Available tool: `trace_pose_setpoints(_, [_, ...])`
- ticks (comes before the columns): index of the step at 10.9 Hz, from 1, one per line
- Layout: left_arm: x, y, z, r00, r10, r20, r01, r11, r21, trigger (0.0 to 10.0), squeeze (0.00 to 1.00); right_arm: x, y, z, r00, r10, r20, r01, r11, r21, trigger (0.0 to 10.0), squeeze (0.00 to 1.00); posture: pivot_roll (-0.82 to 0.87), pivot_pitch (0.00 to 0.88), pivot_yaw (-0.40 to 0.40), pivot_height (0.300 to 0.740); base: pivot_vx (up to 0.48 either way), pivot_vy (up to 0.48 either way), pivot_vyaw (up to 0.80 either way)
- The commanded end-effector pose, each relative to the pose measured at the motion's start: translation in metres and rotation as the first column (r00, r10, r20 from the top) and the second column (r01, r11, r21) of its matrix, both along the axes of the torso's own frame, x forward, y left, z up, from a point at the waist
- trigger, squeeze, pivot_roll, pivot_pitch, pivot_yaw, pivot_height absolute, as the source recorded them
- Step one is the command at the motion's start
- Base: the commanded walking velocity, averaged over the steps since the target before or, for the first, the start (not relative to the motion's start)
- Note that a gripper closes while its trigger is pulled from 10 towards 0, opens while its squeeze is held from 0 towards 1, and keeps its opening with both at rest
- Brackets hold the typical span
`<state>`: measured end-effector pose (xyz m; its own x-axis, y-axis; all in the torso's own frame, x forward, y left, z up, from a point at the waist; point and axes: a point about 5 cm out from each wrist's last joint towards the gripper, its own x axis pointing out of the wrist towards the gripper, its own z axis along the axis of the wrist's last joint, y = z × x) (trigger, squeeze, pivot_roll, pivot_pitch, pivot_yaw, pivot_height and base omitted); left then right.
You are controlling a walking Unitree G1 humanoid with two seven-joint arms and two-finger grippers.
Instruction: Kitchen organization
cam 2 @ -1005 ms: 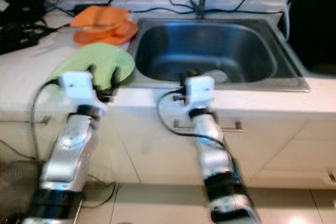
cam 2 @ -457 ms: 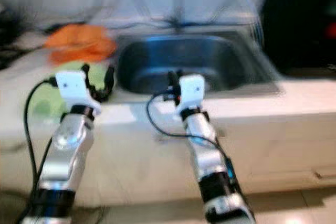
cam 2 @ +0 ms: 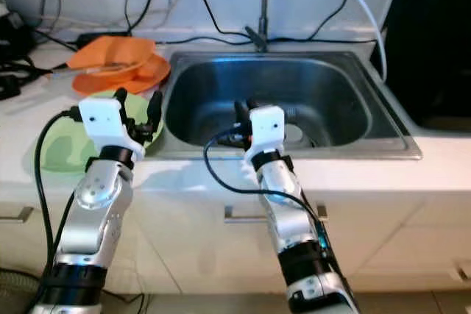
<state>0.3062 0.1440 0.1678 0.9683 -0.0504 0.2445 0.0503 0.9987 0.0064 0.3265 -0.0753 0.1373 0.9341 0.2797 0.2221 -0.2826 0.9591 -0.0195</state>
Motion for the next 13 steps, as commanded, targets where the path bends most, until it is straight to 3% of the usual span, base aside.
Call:
trace_pose_setpoints(1, [0.001, -0.005, 0.007, 1.0, -0.019, 0.021, 0.019, 1.0, 0.012, 10.0, 0.0, 0.003, -0.005, 0.005, 1.0, -0.013, 0.014, 0.013, 1.0, 0.019, 10.0, 0.0, 0.15, 0.0, 0.024, 0.74, 0.307, 0.0, 0.0])
trace_pose_setpoints(9, [0.003, -0.005, 0.018, 0.998, -0.059, 0.037, 0.06, 0.998, -0.008, 10.0, 0.0, 0.004, -0.005, 0.005, 1.0, -0.012, 0.007, 0.012, 1.0, -0.005, 10.0, 0.0, 0.15, 0.0, 0.023, 0.74, 0.0, 0.0, 0.0])
trace_pose_setpoints(11, [0.006, 0.02, 0.023, 1.0, 0.014, 0.019, -0.015, 1.0, 0.027, 10.0, 0.0, 0.004, -0.004, 0.004, 1.0, -0.008, 0.0, 0.008, 1.0, -0.006, 10.0, 0.0, 0.15, 0.0, 0.026, 0.74, 0.0, 0.0, 0.0])
trace_pose_setpoints(12, [0.01, 0.042, 0.026, 0.997, 0.06, -0.047, -0.053, 0.988, 0.147, 10.0, 0.0, 0.004, -0.004, 0.003, 1.0, -0.007, -0.005, 0.007, 1.0, -0.008, 10.0, 0.0, 0.15, 0.0, 0.025, 0.74, 0.0, 0.0, 0.0])
trace_pose_setpoints(13, [0.012, 0.05, 0.026, 0.992, 0.081, -0.092, -0.061, 0.978, 0.199, 10.0, 0.0, 0.004, -0.004, 0.003, 1.0, -0.006, -0.007, 0.006, 1.0, -0.008, 10.0, 0.0, 0.16, 0.0, 0.025, 0.74, 0.0, 0.0, 0.0])
